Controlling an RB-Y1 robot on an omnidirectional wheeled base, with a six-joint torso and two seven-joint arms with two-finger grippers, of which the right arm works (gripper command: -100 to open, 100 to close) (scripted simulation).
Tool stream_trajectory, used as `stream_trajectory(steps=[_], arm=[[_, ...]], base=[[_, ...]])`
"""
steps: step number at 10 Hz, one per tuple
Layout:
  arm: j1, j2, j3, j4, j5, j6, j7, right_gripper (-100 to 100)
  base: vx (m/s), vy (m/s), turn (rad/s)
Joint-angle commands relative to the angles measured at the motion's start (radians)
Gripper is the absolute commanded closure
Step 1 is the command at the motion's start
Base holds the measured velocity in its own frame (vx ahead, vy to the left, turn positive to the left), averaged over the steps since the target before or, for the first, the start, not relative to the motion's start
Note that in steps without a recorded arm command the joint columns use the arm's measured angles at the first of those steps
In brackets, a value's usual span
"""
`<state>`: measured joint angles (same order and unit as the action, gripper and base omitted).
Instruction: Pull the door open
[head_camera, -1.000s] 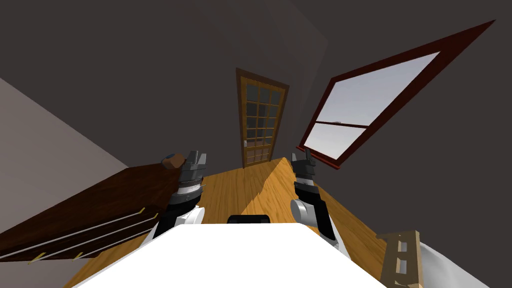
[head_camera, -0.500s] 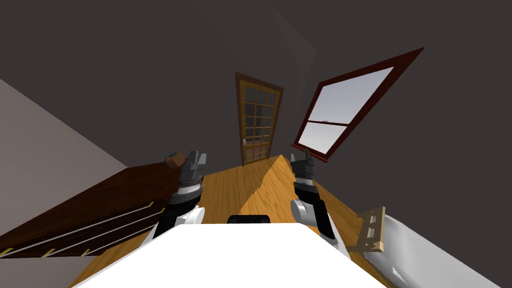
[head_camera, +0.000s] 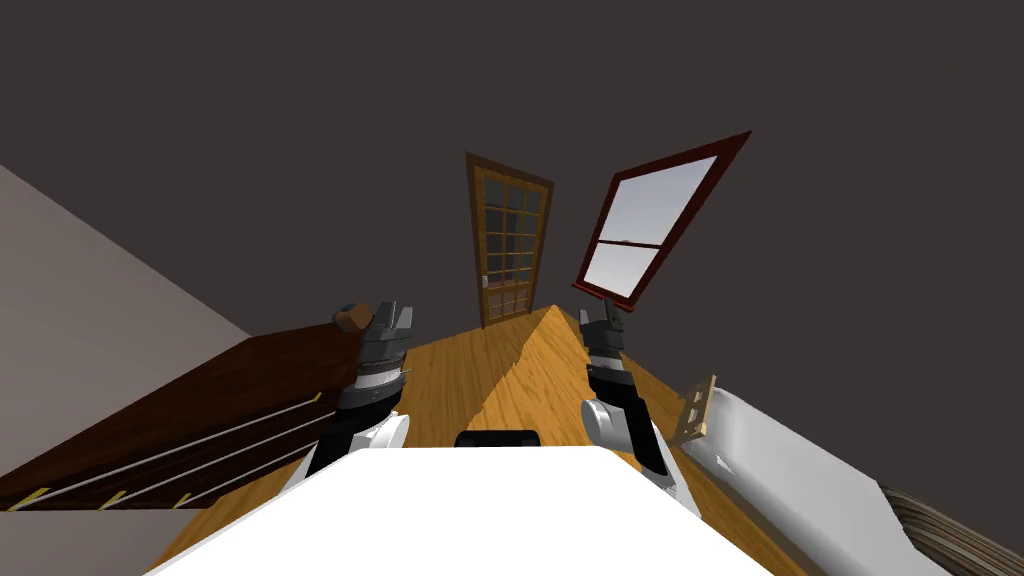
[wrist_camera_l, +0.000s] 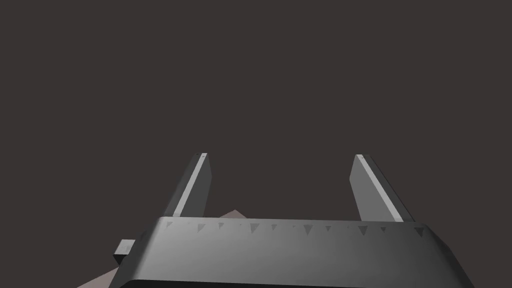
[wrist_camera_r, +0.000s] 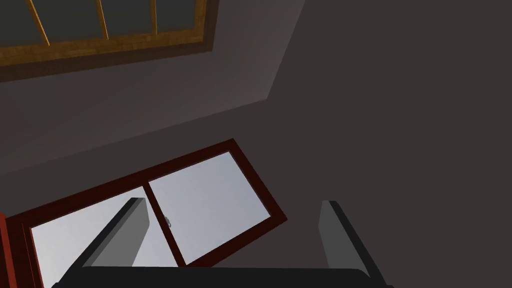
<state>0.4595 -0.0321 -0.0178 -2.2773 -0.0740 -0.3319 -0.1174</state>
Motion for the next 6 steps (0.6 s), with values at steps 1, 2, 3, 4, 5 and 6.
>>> stream_trajectory(steps=[1,2,3,4,5,6], arm=[[0.001,-0.005,0.0,0.005,0.011,0.008,0.013,-100],[0.0,-0.009,-0.001,0.012,0.022,0.015,0.025,-100],[-0.001,-0.013,-0.002,0.019,0.033,0.022,0.036,-100],[-0.002,-0.017,-0.003,0.026,0.044,0.029,0.048,-100],[-0.002,-0.021,-0.003,0.032,0.054,0.036,0.06,-100],[-0.003,-0.026,-0.004,0.039,0.065,0.043,0.072,-100]], base=[[-0.225,0.059,-0.196],[-0.23,0.067,-0.257],[-0.25,0.09,-0.326],[-0.249,0.081,-0.287],[-0.236,0.068,-0.293],[-0.246,0.074,-0.306]])
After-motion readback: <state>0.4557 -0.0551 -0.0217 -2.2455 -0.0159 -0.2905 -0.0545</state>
